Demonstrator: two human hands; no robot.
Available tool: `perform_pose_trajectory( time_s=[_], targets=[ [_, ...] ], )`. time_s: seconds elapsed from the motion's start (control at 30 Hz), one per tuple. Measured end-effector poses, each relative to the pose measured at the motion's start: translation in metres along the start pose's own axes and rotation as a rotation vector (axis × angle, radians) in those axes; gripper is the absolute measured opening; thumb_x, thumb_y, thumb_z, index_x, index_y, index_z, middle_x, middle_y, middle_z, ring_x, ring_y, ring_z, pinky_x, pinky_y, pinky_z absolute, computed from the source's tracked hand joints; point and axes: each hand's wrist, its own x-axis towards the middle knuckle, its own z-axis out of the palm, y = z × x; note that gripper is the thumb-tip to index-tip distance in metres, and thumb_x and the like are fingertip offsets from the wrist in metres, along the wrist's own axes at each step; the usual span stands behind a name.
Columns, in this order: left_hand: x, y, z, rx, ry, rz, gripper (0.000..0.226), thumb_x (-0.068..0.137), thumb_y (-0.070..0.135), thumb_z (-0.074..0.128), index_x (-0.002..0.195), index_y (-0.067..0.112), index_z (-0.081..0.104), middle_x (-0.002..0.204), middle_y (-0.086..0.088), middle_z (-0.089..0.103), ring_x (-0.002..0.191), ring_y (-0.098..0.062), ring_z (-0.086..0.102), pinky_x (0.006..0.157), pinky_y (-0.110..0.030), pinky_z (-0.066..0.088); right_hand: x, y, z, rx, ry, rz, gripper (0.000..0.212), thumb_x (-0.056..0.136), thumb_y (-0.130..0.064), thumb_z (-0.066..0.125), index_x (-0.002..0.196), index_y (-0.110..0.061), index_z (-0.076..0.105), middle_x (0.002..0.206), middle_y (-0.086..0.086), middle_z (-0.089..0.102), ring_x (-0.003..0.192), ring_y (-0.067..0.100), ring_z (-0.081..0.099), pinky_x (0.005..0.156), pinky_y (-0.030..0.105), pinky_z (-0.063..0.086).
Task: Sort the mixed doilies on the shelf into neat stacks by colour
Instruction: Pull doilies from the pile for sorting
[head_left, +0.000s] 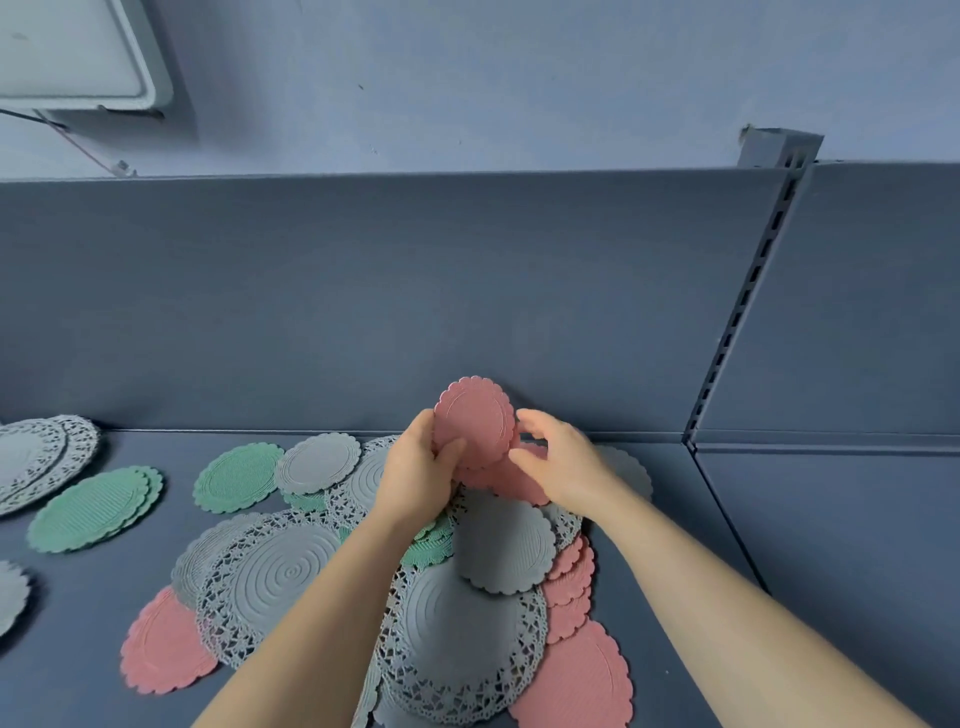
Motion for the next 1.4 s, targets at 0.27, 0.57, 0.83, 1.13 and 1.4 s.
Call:
perform_pose_trajectory(
  time_s=[0.27,0.57,0.83,1.13,1.4],
  targets=[
    [-0.017,-0.001,-0.047,-0.122,0.197,-0.014,0.01,0.093,0.016,0.054,0.095,0.012,0.063,0.088,-0.001,0.069,0.08,-0.021,0.067,0.077,-0.04,0.055,0.008,-0.044,0.017,0.172,0.064,-0.187,0.007,0.082,-0.019,0.067,0.087,-0.018,0.062,0.078,0.007,0.066,0.065,0.02,0.057,0.067,0.039,0.051],
    [-0.063,-0.059,-0.169,-0.048,0.528,-0.11,0.012,0.092,0.013,0.052,0.084,0.02,0.059,0.076,0.005,0.068,0.075,-0.023,0.067,0.072,-0.04,0.054,0.005,-0.148,0.093,0.242,-0.072,-0.327,0.009,0.083,-0.011,0.063,0.087,-0.019,0.065,0.08,0.002,0.069,0.074,0.026,0.065,0.071,0.048,0.057],
    [-0.114,-0.139,-0.313,-0.019,0.761,-0.207,0.011,0.092,0.02,0.056,0.101,0.021,0.049,0.083,0.006,0.065,0.077,-0.015,0.063,0.067,-0.028,0.048,0.004,-0.254,0.198,0.264,-0.162,-0.405,0.009,0.085,-0.012,0.06,0.092,-0.016,0.064,0.085,0.003,0.07,0.08,0.026,0.067,0.074,0.05,0.056],
    [-0.129,-0.243,-0.431,0.237,0.649,-0.436,0.012,0.089,0.021,0.06,0.096,0.014,0.053,0.09,-0.002,0.063,0.085,-0.026,0.058,0.071,-0.031,0.039,-0.006,-0.349,0.303,0.265,-0.21,-0.404,0.01,0.084,-0.01,0.06,0.081,-0.02,0.059,0.078,0.006,0.068,0.075,0.03,0.064,0.073,0.051,0.055],
    [-0.125,-0.284,-0.452,0.46,0.392,-0.428,0.03,0.083,0.035,0.066,0.107,0.018,0.061,0.096,0.0,0.059,0.084,-0.02,0.055,0.072,-0.029,0.043,-0.013,-0.377,0.349,0.185,-0.24,-0.35,0.009,0.087,-0.009,0.061,0.091,-0.017,0.06,0.085,-0.002,0.069,0.068,0.007,0.057,0.066,0.023,0.045]
  ],
)
